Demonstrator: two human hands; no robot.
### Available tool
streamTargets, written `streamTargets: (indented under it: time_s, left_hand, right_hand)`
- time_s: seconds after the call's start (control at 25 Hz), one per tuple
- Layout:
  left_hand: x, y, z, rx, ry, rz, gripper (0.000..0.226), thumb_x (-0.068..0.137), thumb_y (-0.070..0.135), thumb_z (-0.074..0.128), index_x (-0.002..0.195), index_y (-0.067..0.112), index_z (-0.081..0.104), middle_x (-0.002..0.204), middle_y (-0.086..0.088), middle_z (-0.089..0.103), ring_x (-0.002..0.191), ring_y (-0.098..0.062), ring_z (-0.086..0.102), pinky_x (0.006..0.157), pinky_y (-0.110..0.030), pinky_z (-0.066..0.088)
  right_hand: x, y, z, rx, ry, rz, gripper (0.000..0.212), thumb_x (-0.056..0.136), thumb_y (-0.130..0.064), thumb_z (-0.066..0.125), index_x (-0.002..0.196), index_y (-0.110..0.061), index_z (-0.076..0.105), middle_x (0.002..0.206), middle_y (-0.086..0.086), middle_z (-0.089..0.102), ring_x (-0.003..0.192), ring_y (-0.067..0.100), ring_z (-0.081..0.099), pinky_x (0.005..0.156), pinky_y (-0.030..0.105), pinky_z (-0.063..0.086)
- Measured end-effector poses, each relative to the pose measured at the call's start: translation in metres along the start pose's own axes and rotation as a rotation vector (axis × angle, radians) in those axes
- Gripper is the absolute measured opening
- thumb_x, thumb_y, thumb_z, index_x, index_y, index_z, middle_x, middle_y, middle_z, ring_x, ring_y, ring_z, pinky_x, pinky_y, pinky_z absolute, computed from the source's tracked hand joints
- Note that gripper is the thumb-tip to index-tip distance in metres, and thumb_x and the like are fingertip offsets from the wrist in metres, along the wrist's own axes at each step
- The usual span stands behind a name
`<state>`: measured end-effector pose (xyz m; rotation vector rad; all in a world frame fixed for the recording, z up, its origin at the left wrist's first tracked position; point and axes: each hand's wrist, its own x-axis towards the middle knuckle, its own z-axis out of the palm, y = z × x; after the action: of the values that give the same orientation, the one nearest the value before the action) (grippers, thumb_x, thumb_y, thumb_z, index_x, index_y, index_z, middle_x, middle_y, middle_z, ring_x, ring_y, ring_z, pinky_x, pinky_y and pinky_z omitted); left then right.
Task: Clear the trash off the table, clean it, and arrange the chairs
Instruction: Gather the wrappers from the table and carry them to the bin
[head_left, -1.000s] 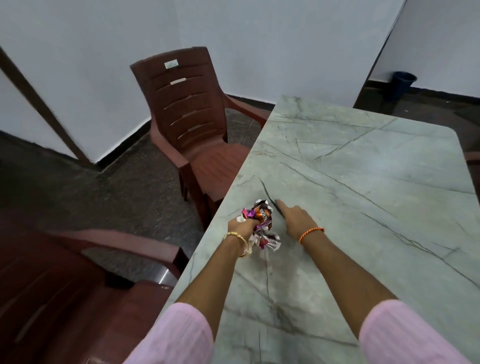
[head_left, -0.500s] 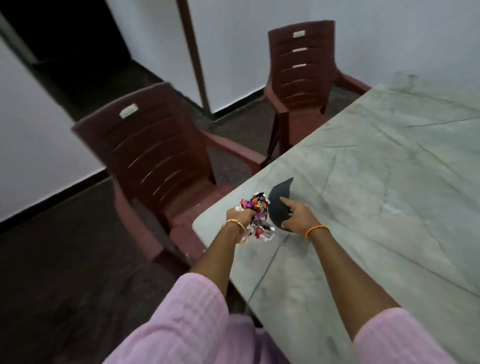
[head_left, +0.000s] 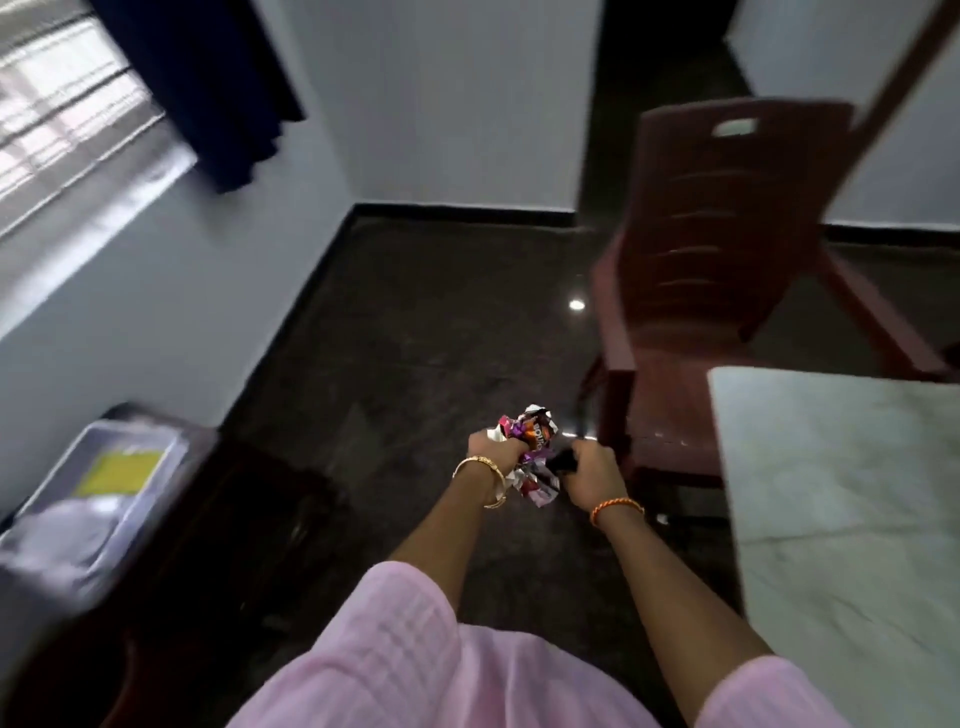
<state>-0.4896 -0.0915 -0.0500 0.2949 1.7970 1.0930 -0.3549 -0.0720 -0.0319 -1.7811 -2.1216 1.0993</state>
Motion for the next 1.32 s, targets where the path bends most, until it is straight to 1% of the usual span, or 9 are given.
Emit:
streamTargets:
  time_s: [0.16,0.44,0.52,0.64,0.72,0.92,1.04,1.16,1.32]
  left_hand:
    - [0.004,-0.045,-0.146,-0.159,0.263,-0.041,0.019,0.065,-0.004,0.066,0.062,0.012,0.058,0.069,-0.006,0.062,0.072,-0.021,0.060,0.069,-0.034,0.053]
    - [-0.049,-0.151,-0.397,-0.494,0.683,-0.154,0.017,0.066,0.004,0.076,0.070,0.014,0.062,0.079,-0.008,0.067,0.076,-0.022,0.062,0.078,-0.038,0.055]
    - [-0.069,-0.177,-0.448,-0.614,0.756,-0.189,0.017,0.067,0.003,0.076,0.070,0.014,0.064,0.079,-0.009,0.067,0.077,-0.023,0.063,0.079,-0.038,0.055]
    - [-0.088,-0.203,-0.524,-0.826,0.884,-0.191,0.021,0.070,-0.005,0.072,0.067,0.014,0.063,0.069,-0.005,0.066,0.069,-0.021,0.063,0.062,-0.029,0.055]
    - [-0.090,-0.217,-0.569,-0.918,0.960,-0.194,0.024,0.071,-0.009,0.069,0.066,0.013,0.062,0.067,-0.006,0.064,0.066,-0.022,0.063,0.062,-0.030,0.054]
    - [-0.059,-0.249,-0.660,-1.100,1.068,-0.241,0.020,0.072,-0.009,0.068,0.073,0.011,0.062,0.079,-0.012,0.066,0.078,-0.028,0.066,0.076,-0.040,0.057]
    - [-0.010,-0.283,-0.722,-1.256,1.124,-0.317,0.017,0.074,-0.010,0.065,0.079,0.006,0.062,0.086,-0.018,0.066,0.082,-0.030,0.066,0.077,-0.042,0.057]
    - [0.045,-0.326,-0.775,-1.289,1.136,-0.403,0.025,0.074,-0.007,0.067,0.097,-0.002,0.064,0.078,-0.014,0.066,0.071,-0.027,0.066,0.066,-0.035,0.056]
    - [0.140,-0.408,-0.828,-1.357,1.152,-0.474,0.033,0.072,-0.001,0.073,0.104,0.002,0.066,0.096,-0.018,0.071,0.087,-0.031,0.069,0.084,-0.047,0.057]
  right_hand:
    - [-0.018,-0.084,0.103,-0.127,-0.253,-0.180,0.012,0.078,-0.004,0.063,0.088,-0.003,0.071,0.093,0.020,0.072,0.094,0.033,0.067,0.075,0.035,0.052]
    - [-0.099,-0.230,0.300,-0.383,-0.557,-0.390,0.023,0.075,-0.038,0.075,0.097,-0.033,0.070,0.115,0.002,0.051,0.115,0.024,0.043,0.098,0.039,0.036]
    - [-0.124,-0.265,0.351,-0.316,-0.664,-0.460,0.021,0.078,-0.029,0.075,0.096,-0.021,0.069,0.109,0.005,0.056,0.108,0.022,0.051,0.089,0.031,0.042]
    - [-0.166,-0.316,0.430,-0.219,-0.820,-0.490,0.016,0.083,-0.016,0.069,0.083,-0.015,0.054,0.084,0.005,0.060,0.077,0.016,0.056,0.060,0.020,0.041]
    - [-0.187,-0.339,0.480,-0.165,-0.836,-0.483,0.018,0.084,-0.014,0.067,0.079,-0.016,0.050,0.078,0.002,0.057,0.069,0.012,0.053,0.050,0.013,0.038]
    - [-0.203,-0.390,0.597,-0.016,-0.769,-0.350,0.009,0.083,-0.014,0.066,0.081,-0.014,0.057,0.085,0.010,0.067,0.077,0.020,0.061,0.070,0.030,0.050]
    - [-0.188,-0.422,0.683,0.005,-0.794,-0.241,0.011,0.080,-0.016,0.071,0.086,-0.014,0.062,0.086,0.011,0.069,0.078,0.021,0.063,0.069,0.027,0.050]
    - [-0.167,-0.434,0.772,-0.011,-0.828,-0.125,0.030,0.077,-0.021,0.076,0.101,-0.014,0.060,0.093,0.011,0.067,0.087,0.026,0.065,0.078,0.036,0.056]
    - [-0.131,-0.414,0.904,-0.087,-0.764,-0.091,0.053,0.074,-0.026,0.079,0.117,-0.009,0.053,0.109,0.009,0.060,0.106,0.028,0.059,0.091,0.034,0.049]
